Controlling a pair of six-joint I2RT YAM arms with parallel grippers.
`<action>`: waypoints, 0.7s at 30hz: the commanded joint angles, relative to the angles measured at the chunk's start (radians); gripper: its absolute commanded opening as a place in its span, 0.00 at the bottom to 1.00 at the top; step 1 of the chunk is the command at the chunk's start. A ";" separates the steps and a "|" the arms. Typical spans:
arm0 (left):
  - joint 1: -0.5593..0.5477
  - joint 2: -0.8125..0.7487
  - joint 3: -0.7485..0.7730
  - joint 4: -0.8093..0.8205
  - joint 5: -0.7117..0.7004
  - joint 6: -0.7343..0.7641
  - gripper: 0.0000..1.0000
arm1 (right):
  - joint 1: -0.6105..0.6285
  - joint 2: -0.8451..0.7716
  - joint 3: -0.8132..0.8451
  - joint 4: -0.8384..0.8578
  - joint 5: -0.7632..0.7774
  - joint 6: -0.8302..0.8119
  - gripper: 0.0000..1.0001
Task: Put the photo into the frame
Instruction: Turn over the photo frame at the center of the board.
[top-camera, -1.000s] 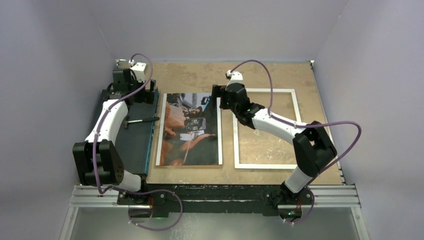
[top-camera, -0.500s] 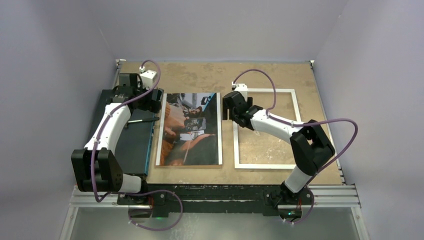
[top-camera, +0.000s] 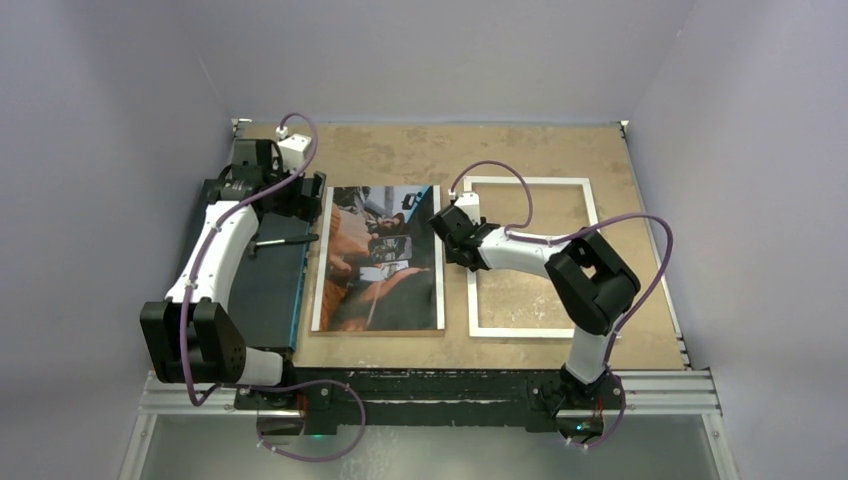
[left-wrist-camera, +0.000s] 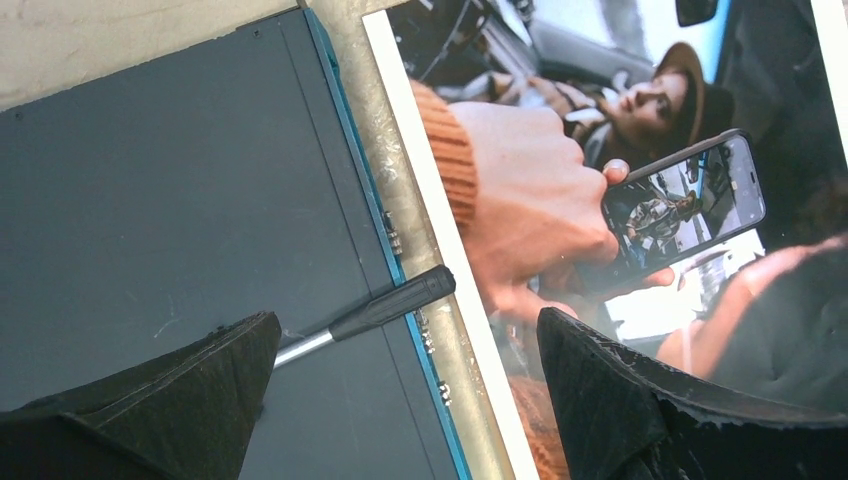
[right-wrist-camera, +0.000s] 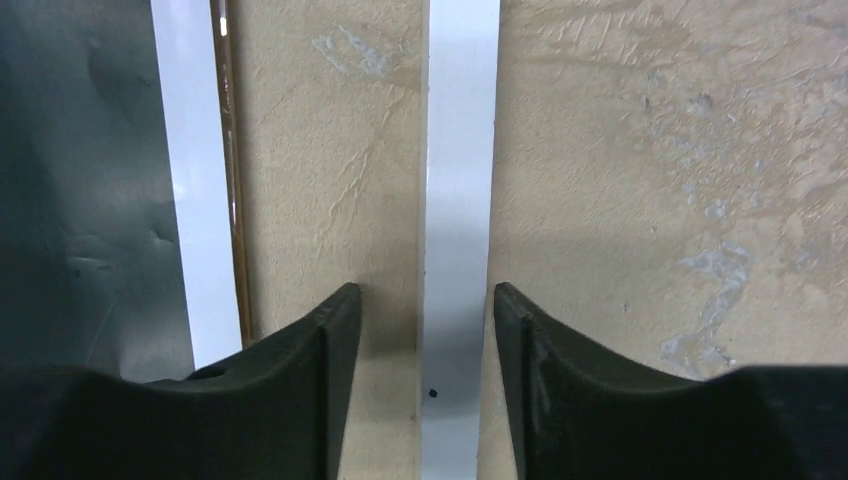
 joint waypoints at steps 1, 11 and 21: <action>0.002 -0.005 0.056 -0.031 0.019 -0.010 1.00 | 0.000 0.027 0.012 -0.044 0.036 0.044 0.48; -0.061 -0.003 0.070 -0.016 0.031 -0.077 1.00 | 0.000 -0.026 0.176 -0.131 -0.074 0.015 0.00; -0.094 0.024 0.031 0.090 0.146 -0.241 1.00 | -0.044 -0.213 0.447 -0.239 -0.275 0.015 0.00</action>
